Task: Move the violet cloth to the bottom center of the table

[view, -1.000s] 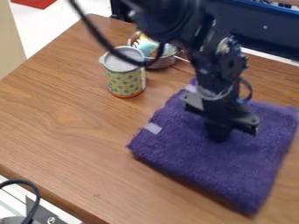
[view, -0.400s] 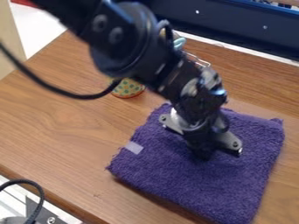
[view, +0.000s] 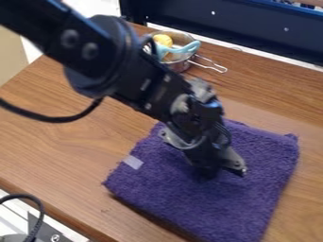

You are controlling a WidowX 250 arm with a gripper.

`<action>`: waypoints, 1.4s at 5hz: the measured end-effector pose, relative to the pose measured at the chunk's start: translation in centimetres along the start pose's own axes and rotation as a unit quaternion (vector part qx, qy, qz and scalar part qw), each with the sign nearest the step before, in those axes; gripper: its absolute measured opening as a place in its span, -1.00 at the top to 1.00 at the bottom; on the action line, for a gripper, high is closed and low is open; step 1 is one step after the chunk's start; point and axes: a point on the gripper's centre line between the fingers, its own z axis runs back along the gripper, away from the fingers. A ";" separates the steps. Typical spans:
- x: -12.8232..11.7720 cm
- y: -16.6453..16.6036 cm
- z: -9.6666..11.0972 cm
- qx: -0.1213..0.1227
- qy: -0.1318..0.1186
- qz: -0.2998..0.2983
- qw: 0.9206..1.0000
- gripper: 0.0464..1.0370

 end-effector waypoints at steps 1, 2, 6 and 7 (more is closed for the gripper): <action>-0.4 2.2 0.3 0.011 0.006 -0.006 1.000 0.99; -1.6 4.4 1.1 0.017 0.014 0.007 1.000 0.99; -3.6 4.8 2.0 -0.004 0.048 0.003 0.999 0.99; -3.6 4.3 1.9 0.001 0.049 0.016 0.999 0.99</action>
